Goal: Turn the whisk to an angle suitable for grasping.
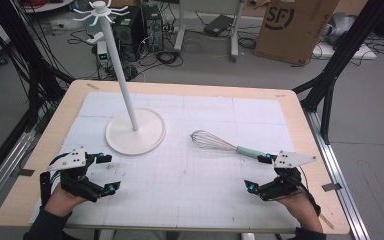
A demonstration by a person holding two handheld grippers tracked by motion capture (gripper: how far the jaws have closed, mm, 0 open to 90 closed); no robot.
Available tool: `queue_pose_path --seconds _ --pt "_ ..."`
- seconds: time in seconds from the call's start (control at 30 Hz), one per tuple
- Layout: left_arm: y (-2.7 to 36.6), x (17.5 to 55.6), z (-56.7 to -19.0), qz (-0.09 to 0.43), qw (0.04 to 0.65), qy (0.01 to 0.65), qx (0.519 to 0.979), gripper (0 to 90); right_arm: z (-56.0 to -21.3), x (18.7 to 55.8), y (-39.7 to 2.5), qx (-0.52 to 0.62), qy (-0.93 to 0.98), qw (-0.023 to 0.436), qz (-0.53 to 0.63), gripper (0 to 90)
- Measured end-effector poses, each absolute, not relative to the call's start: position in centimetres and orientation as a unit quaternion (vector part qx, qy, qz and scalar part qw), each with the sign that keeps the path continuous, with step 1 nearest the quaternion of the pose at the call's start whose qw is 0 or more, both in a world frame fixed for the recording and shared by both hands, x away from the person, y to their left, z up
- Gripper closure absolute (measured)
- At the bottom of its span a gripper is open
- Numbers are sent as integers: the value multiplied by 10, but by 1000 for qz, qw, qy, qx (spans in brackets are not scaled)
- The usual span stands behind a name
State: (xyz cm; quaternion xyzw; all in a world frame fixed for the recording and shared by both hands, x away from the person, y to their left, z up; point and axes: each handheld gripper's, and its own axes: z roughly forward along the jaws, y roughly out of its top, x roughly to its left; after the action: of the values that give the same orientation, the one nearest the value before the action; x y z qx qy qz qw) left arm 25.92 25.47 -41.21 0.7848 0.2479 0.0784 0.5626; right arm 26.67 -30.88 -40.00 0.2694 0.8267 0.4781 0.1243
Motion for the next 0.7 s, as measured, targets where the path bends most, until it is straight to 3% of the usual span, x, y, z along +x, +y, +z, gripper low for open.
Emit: queue_pose_path --seconds 0.7 --pt "254 260 -413 77 559 248 788 19 -390 304 -316 248 879 97 394 1"
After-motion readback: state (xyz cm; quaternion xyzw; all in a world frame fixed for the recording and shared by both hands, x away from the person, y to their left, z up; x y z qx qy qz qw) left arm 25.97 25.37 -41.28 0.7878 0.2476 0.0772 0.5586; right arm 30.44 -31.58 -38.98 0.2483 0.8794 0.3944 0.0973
